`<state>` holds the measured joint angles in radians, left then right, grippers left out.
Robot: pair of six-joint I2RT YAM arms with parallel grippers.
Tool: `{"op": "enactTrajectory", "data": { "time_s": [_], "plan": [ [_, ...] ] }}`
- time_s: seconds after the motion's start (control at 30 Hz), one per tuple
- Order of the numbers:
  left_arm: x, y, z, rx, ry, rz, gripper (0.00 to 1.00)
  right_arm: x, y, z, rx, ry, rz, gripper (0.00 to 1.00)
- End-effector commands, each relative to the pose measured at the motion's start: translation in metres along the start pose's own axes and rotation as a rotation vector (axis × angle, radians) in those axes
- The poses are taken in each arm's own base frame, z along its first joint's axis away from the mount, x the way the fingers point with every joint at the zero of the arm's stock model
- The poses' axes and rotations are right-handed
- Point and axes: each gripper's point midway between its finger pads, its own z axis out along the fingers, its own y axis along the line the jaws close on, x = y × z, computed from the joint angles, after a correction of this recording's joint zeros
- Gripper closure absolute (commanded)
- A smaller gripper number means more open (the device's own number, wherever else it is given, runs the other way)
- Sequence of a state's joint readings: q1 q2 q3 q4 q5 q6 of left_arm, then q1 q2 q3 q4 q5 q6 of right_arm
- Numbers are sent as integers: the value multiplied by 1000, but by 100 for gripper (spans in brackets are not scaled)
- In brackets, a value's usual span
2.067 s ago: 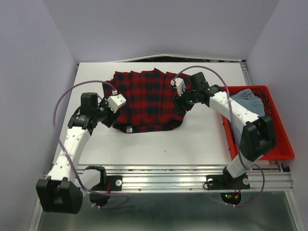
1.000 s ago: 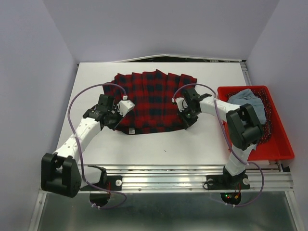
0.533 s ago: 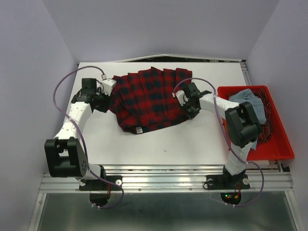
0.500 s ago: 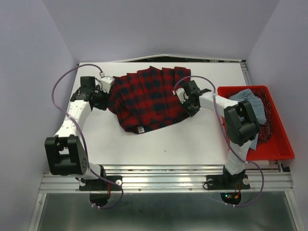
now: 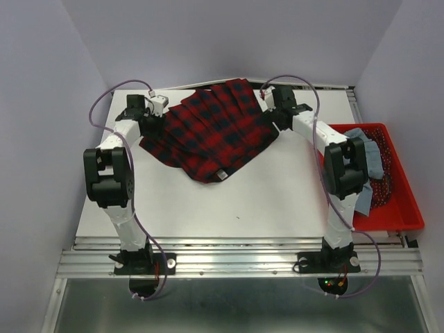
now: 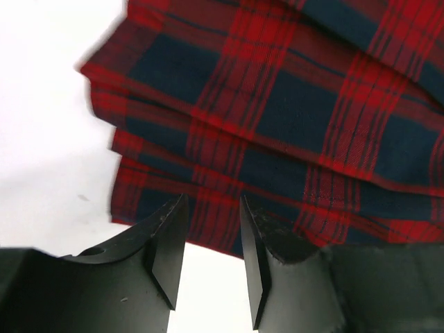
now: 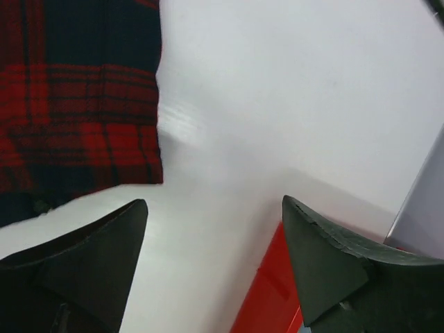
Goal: Fold and stack the skirts
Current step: Flatten the skirt out
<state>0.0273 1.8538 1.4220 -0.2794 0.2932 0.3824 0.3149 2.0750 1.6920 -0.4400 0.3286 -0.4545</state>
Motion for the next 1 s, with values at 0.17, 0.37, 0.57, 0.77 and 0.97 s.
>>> {"op": "enactTrajectory", "data": {
  "time_s": [0.17, 0.37, 0.57, 0.77, 0.97],
  "plan": [
    [-31, 1, -29, 95, -146, -78, 49, -20, 126, -180, -890, -49, 496, 27],
    [-15, -42, -64, 300, -157, 1, 44, -18, 192, -206, -1122, -121, 623, 28],
    [39, -138, -101, 350, -134, 414, 42, -39, 159, -146, -833, -203, 578, 33],
    [85, -213, -99, 433, -105, 605, 41, -68, 130, -100, -696, -237, 577, 35],
    [77, -238, -84, 386, -169, 627, 39, -56, 149, -55, -682, -145, 561, 37]
  ]
}}
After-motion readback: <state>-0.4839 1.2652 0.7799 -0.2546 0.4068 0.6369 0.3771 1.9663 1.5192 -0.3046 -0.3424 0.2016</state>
